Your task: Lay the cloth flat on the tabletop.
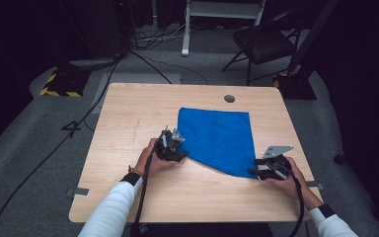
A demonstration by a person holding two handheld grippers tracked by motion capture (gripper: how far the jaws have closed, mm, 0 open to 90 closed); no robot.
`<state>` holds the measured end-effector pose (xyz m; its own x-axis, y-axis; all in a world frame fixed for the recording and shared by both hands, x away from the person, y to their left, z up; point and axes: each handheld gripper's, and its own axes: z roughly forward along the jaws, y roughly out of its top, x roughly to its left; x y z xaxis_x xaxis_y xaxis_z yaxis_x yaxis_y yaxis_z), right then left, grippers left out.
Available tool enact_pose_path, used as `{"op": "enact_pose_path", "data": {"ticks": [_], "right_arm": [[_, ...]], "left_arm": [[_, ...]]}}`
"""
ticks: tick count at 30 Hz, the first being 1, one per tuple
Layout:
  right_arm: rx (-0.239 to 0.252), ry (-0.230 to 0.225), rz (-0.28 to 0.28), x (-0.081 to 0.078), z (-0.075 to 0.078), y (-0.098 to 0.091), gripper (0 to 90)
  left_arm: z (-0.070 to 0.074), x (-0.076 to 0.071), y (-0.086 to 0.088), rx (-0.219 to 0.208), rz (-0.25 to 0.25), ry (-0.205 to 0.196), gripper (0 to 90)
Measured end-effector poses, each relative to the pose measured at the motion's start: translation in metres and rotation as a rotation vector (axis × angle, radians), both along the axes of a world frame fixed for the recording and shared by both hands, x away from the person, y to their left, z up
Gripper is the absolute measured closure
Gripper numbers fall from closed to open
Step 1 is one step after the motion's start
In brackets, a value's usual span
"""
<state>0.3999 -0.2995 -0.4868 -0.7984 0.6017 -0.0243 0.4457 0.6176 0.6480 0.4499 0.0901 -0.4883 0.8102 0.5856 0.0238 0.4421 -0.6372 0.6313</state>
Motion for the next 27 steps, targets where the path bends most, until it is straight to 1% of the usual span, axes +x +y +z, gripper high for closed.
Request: {"op": "enact_pose_path", "data": {"ticks": [3,4,6,7,8,10,11,12,16,18,19,21,23,25,26,27], "right_arm": [[0.003,0.000,-0.004,0.001,0.000,-0.001,51.0],[0.003,-0.002,-0.006,0.002,0.000,-0.002,51.0],[0.003,-0.003,-0.007,0.002,0.000,-0.002,51.0],[0.002,-0.003,-0.008,0.002,0.000,-0.003,51.1],[0.001,-0.004,-0.009,0.002,0.000,-0.003,51.7],[0.003,-0.001,-0.009,0.001,0.000,-0.004,53.8],[0.001,-0.002,-0.006,0.000,0.000,-0.004,55.5],[0.001,-0.002,0.003,-0.001,0.001,-0.004,57.4],[0.006,-0.004,0.068,-0.009,0.004,-0.001,66.8],[0.016,-0.026,0.086,-0.013,0.008,0.002,73.2],[0.024,-0.037,0.098,-0.014,0.011,0.004,75.4],[0.024,-0.055,0.103,-0.015,0.013,0.008,75.8],[0.037,-0.055,0.107,-0.014,0.014,0.011,75.0],[0.045,-0.051,0.122,-0.016,0.014,0.018,70.8],[0.036,-0.055,0.141,-0.018,0.014,0.024,68.7],[0.022,-0.062,0.148,-0.019,0.015,0.027,68.2]], "left_arm": [[-0.001,0.003,-0.004,-0.009,-0.021,-0.001,77.3],[-0.001,0.004,-0.004,-0.008,-0.033,-0.002,81.1],[0.000,0.002,-0.005,-0.009,-0.044,0.006,84.3],[0.003,0.000,-0.003,-0.006,-0.050,0.007,84.7],[0.005,-0.001,-0.002,-0.016,-0.051,0.010,84.9],[0.012,-0.008,0.004,-0.060,-0.052,0.010,84.9],[0.016,-0.012,0.007,-0.061,-0.064,0.005,84.9],[0.020,-0.017,0.009,-0.066,-0.067,-0.003,85.0],[0.031,-0.041,0.017,-0.079,-0.101,-0.009,84.8],[0.037,-0.051,0.020,-0.097,-0.109,-0.026,84.7],[0.040,-0.054,0.021,-0.097,-0.112,-0.032,84.7],[0.046,-0.055,0.021,-0.115,-0.108,-0.043,84.6],[0.050,-0.052,0.018,-0.125,-0.087,-0.053,84.6],[0.051,-0.047,0.011,-0.107,-0.084,-0.055,84.6],[0.051,-0.045,0.008,-0.097,-0.080,-0.055,84.2],[0.051,-0.041,0.002,-0.091,-0.077,-0.055,84.0]]}}
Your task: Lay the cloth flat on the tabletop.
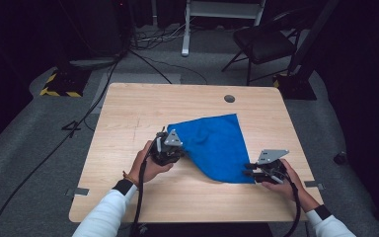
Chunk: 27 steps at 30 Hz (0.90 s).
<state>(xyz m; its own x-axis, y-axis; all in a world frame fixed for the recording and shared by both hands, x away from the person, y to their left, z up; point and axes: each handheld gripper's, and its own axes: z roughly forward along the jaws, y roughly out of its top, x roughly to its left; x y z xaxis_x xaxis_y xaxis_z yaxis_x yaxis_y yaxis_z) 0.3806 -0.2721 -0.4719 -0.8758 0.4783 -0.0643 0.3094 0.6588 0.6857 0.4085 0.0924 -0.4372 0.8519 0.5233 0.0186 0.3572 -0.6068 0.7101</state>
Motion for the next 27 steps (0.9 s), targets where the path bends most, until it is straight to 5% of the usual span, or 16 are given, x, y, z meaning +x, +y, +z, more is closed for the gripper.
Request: {"op": "enact_pose_path", "data": {"ticks": [4,19,23,27], "right_arm": [[-0.036,-0.015,0.014,0.000,-0.002,0.011,70.0],[-0.043,0.022,-0.094,0.021,-0.014,-0.013,73.2],[-0.035,0.034,-0.110,0.022,-0.014,-0.017,72.1],[-0.023,0.042,-0.117,0.023,-0.015,-0.021,72.1]], "left_arm": [[-0.001,0.013,-0.020,0.021,-0.008,0.004,83.5],[-0.012,0.051,-0.129,0.108,-0.109,0.037,74.5],[-0.015,0.053,-0.146,0.118,-0.117,0.045,57.0],[-0.012,0.049,-0.143,0.089,-0.088,0.044,32.5]]}}
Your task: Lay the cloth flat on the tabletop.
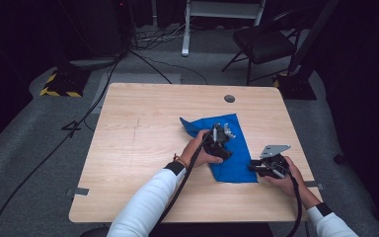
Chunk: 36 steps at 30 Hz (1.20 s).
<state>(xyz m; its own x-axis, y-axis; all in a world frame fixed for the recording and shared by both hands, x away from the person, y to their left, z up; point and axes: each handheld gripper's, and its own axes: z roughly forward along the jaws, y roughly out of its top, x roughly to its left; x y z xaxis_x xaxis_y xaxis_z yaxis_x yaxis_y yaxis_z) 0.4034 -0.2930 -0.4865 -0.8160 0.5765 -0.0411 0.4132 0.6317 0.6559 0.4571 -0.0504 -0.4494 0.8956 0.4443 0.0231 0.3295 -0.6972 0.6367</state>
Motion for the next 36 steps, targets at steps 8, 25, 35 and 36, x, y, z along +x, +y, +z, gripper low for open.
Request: {"op": "enact_pose_path", "data": {"ticks": [8,25,35,36], "right_arm": [[0.000,0.002,-0.002,0.000,0.000,0.000,72.0],[-0.003,-0.006,-0.003,-0.001,0.000,0.001,71.6],[-0.012,-0.016,0.004,-0.002,0.000,0.001,71.7],[-0.012,-0.016,0.003,-0.002,0.000,0.001,71.7]], "left_arm": [[0.014,-0.014,0.050,-0.080,0.039,0.009,27.2],[-0.027,0.008,0.030,-0.025,0.027,0.052,43.3],[-0.034,0.025,0.023,-0.016,0.031,0.082,64.6],[-0.034,0.025,0.024,-0.012,0.028,0.077,70.0]]}}
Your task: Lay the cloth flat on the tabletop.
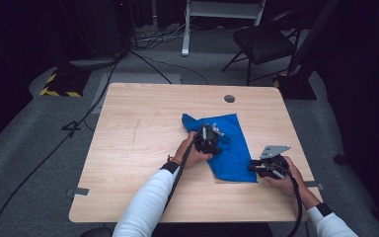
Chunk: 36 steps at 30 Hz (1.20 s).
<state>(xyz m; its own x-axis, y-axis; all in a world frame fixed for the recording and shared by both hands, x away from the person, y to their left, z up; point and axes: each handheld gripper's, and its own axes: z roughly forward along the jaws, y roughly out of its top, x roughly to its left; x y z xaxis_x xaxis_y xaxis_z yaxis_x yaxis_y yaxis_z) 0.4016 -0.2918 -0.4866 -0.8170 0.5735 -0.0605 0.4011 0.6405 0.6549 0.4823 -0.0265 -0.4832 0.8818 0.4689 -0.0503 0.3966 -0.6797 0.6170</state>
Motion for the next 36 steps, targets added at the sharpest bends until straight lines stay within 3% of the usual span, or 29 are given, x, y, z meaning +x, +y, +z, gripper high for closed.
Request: {"op": "enact_pose_path", "data": {"ticks": [2,7,14,20,23,27,31,36], "right_arm": [[-0.002,-0.003,0.001,0.000,0.000,0.000,71.9],[-0.001,0.002,-0.007,0.000,0.000,0.000,72.1],[-0.009,0.002,-0.013,-0.001,0.001,0.001,72.3],[-0.017,0.000,-0.018,-0.001,0.001,0.002,72.2],[-0.024,-0.006,-0.025,-0.001,0.001,0.003,72.2],[-0.044,-0.027,-0.039,-0.003,0.002,0.006,70.4],[-0.065,-0.046,-0.042,-0.004,0.002,0.008,69.1],[-0.071,-0.048,-0.043,-0.007,0.003,0.009,68.5]], "left_arm": [[0.002,0.000,0.004,0.000,-0.007,-0.011,79.0],[0.014,-0.007,0.026,-0.046,0.003,-0.018,79.8],[0.028,-0.033,0.063,-0.001,0.019,-0.060,82.3],[0.027,-0.057,0.091,-0.015,0.063,-0.031,81.5],[0.027,-0.071,0.102,-0.019,0.062,-0.016,80.1],[0.026,-0.088,0.109,-0.013,0.055,-0.003,79.1],[0.020,-0.108,0.115,-0.028,0.049,0.034,76.7],[0.014,-0.132,0.121,-0.012,0.057,0.069,73.5]]}}
